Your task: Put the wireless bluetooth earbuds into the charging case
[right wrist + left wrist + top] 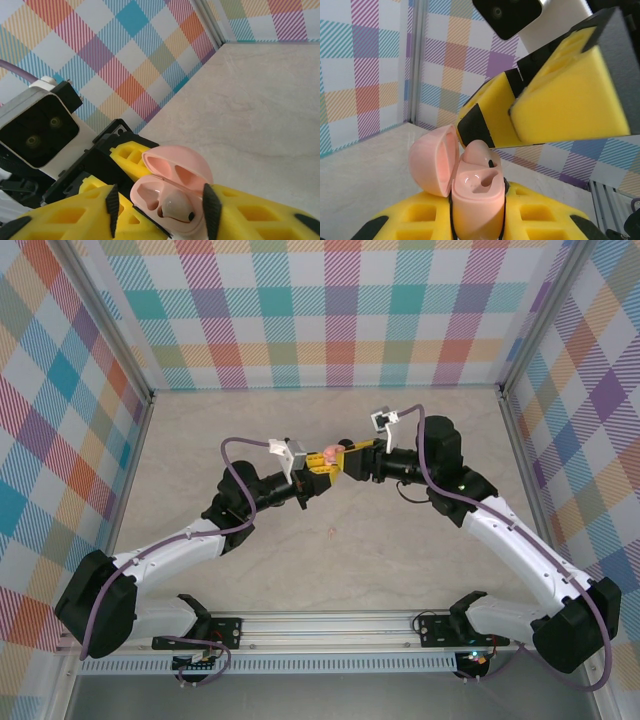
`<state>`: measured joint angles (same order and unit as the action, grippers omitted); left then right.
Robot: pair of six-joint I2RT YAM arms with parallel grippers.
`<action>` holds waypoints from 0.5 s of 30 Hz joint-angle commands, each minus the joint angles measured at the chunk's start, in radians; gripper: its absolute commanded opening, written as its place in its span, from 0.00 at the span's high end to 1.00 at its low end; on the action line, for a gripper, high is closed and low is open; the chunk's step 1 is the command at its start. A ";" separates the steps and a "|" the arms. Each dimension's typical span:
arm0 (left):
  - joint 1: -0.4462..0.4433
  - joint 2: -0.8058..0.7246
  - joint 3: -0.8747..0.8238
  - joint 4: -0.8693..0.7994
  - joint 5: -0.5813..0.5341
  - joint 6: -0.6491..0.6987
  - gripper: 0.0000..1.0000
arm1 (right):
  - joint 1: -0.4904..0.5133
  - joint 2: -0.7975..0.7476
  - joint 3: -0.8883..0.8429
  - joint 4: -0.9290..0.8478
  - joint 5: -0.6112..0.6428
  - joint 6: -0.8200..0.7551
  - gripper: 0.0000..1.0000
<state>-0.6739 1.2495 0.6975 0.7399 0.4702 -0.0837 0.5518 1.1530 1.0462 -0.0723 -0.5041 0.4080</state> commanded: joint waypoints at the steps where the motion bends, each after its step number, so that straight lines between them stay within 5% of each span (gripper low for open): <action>1: -0.013 -0.042 0.049 -0.038 0.006 0.041 0.93 | 0.007 -0.023 0.038 -0.058 0.046 -0.039 0.45; 15: -0.013 -0.142 0.067 -0.272 -0.001 0.130 0.93 | 0.005 -0.041 0.067 -0.387 0.534 -0.051 0.38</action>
<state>-0.6739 1.1404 0.7345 0.5140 0.4698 0.0086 0.5518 1.0782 1.0695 -0.3244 -0.1173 0.3649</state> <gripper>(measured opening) 0.215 0.615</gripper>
